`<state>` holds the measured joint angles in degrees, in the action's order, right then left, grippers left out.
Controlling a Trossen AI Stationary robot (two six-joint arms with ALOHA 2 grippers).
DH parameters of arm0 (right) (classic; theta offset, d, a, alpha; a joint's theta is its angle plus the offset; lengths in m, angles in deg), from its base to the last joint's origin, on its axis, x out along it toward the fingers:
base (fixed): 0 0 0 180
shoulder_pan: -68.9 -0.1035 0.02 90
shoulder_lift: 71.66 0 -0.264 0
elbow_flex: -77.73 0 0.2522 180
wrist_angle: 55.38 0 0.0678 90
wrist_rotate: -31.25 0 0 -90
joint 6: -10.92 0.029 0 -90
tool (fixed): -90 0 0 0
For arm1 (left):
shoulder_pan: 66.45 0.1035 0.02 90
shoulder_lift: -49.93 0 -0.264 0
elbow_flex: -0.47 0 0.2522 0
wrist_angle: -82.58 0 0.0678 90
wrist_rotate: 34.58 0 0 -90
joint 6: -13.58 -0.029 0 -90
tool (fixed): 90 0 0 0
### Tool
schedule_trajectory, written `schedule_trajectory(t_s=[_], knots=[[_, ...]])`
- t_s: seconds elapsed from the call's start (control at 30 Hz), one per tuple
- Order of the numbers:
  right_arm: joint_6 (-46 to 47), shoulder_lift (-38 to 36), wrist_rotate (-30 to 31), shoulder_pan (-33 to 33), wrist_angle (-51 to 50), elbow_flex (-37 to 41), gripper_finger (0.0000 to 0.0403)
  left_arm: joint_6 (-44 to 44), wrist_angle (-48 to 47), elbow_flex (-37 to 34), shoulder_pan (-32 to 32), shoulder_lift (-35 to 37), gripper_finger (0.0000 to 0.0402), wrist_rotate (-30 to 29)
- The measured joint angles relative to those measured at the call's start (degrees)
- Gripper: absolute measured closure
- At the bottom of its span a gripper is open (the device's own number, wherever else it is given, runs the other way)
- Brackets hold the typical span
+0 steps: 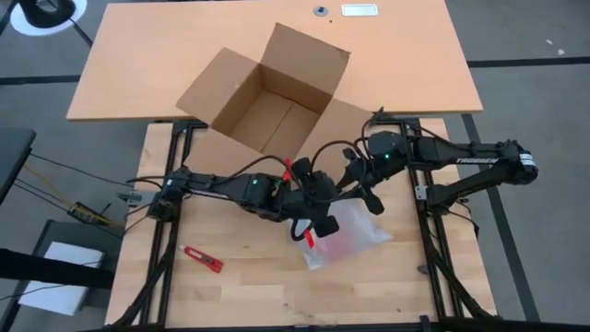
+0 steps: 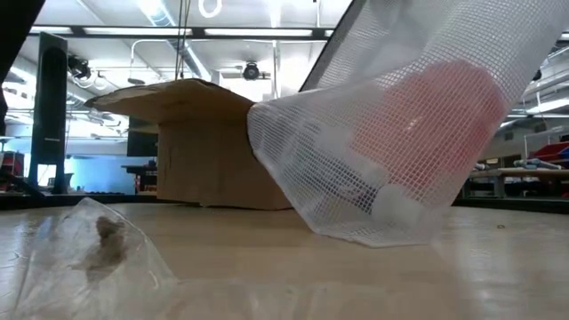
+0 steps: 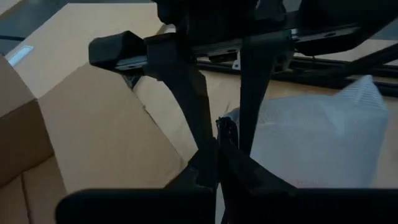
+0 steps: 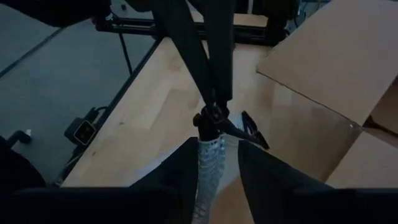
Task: Unpack boxes
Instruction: Close the zip bag
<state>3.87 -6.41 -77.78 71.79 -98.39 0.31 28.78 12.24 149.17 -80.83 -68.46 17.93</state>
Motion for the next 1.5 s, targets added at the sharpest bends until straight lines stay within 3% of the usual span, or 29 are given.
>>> schedule_trajectory(t_s=[0.1, 0.27, 0.4, 0.53, 0.93, 1.2, 1.4, 1.5], knots=[[0.0, 0.0, 0.2, -0.9, 0.2, 0.0, 0.0316, 0.0, -0.2, 0.0, 0.0, 0.1, 0.0389, 1.4], [4.7, -0.2, 0.4, -1.0, 1.9, 0.0, 0.0393, -0.4, -0.5, 0.0, -0.2, 0.2, 0.0389, 1.9], [8.7, -0.6, 1.6, -0.1, 2.0, 0.0, 0.0399, -3.1, -2.2, 0.1, -0.7, 0.2, 0.0389, 0.6], [11.6, -2.0, 0.8, 1.6, 3.7, 0.1, 0.04, -0.8, -7.7, 0.1, -1.5, 0.0, 0.0389, -0.6], [13.5, -3.0, -3.3, 4.0, 6.8, 0.3, 0.0402, 2.7, -9.4, -1.7, -2.0, -0.2, 0.0389, -2.6], [15.3, -1.7, -8.5, 3.1, 3.3, -0.3, 0.0401, -4.3, -2.9, -0.5, -2.7, 0.7, 0.0389, -2.3], [16.0, 1.0, -7.8, 0.1, 1.8, -0.3, 0.0398, -4.3, -2.7, -0.5, -2.4, 1.1, 0.0389, -1.7], [18.9, 2.2, -4.1, -1.2, 0.3, -0.2, 0.0389, -3.1, -3.2, -0.5, -2.0, 0.0, 0.0389, 1.2]])
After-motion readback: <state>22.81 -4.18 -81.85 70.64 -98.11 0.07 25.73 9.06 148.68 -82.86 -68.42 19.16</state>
